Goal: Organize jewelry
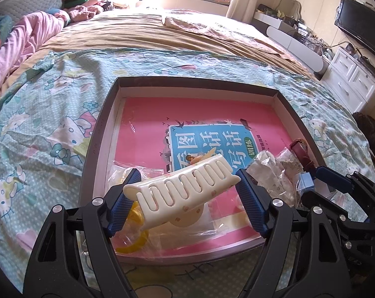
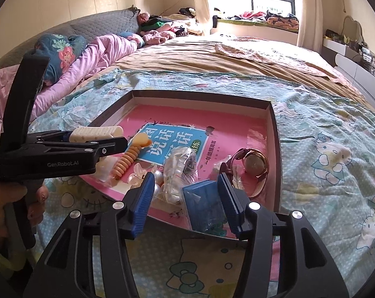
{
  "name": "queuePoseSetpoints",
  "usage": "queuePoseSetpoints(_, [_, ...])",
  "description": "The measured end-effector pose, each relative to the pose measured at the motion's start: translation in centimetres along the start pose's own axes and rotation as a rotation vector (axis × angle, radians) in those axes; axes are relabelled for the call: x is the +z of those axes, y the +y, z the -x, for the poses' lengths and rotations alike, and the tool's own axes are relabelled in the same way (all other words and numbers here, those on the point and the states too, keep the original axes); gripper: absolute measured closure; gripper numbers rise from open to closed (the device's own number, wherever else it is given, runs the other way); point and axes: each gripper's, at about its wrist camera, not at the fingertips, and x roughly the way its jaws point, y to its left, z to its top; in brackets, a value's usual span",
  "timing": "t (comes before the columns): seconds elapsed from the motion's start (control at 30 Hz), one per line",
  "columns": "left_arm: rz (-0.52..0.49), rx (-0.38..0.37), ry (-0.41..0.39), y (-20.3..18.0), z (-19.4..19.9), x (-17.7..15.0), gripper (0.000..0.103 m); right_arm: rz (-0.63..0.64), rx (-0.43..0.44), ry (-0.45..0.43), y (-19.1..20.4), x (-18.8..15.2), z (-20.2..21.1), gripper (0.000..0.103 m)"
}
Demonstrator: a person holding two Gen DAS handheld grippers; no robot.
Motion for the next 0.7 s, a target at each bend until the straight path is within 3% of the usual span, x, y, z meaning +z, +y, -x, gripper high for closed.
queuePoseSetpoints(0.1, [-0.003,0.0,0.001,-0.2,0.1,-0.1,0.033,-0.003,-0.007,-0.009,-0.1,-0.1,0.6,0.045])
queuePoseSetpoints(0.43, [-0.015,-0.008,-0.033,-1.2,2.8,-0.4,0.017,-0.035,-0.023,-0.084,-0.6,-0.4,4.8,0.016])
queuePoseSetpoints(0.53, [-0.02,-0.005,-0.057,-1.5,4.5,-0.7,0.01,-0.034,-0.026,-0.115,-0.5,-0.5,6.5,0.012])
queuePoseSetpoints(0.7, [-0.025,0.006,-0.09,-1.9,7.3,-1.8,0.01,-0.036,-0.034,-0.155,-0.2,-1.2,9.0,0.006])
